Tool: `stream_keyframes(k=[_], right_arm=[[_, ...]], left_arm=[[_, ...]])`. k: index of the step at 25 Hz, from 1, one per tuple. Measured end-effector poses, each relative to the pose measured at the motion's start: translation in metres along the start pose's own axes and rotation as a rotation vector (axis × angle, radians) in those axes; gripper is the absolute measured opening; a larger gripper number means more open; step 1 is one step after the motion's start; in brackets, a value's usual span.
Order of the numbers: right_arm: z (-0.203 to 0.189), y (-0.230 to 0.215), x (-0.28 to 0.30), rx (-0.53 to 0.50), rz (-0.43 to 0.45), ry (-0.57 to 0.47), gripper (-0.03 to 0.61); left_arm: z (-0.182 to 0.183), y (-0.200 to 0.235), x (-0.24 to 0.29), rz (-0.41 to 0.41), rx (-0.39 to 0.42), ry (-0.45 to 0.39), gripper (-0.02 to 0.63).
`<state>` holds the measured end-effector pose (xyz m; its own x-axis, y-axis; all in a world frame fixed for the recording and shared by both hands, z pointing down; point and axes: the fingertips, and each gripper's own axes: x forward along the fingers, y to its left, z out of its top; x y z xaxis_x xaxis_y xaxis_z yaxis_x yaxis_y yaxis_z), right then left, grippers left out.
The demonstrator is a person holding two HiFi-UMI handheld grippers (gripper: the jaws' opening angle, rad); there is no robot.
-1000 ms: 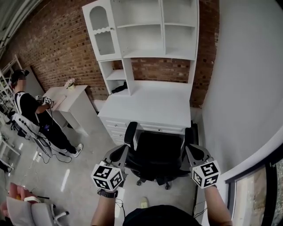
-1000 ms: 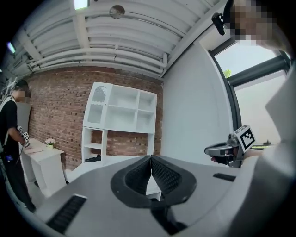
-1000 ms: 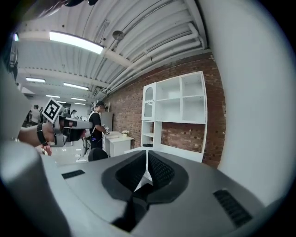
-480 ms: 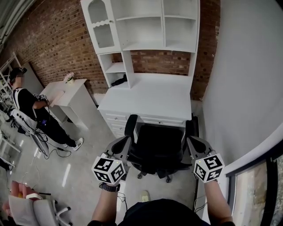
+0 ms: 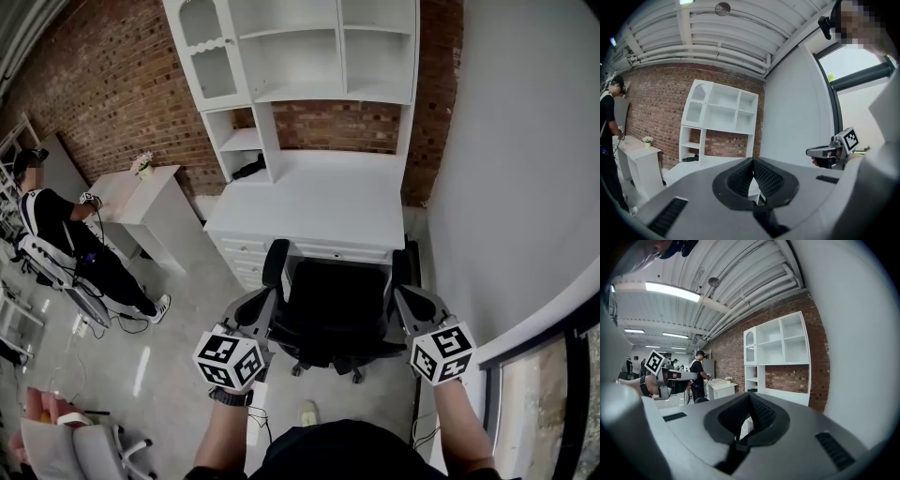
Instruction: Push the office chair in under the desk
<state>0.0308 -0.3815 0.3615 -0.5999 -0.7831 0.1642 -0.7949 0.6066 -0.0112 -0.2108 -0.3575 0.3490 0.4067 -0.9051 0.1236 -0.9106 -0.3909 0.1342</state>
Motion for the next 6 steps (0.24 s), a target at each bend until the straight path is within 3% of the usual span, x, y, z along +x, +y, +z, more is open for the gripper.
stream_keyframes(k=[6], right_arm=[[-0.0006,0.0006,-0.0005,-0.008,0.004,-0.001,0.005]], left_arm=[[0.0004,0.0035,-0.0019,0.016,0.014,-0.002,0.008]])
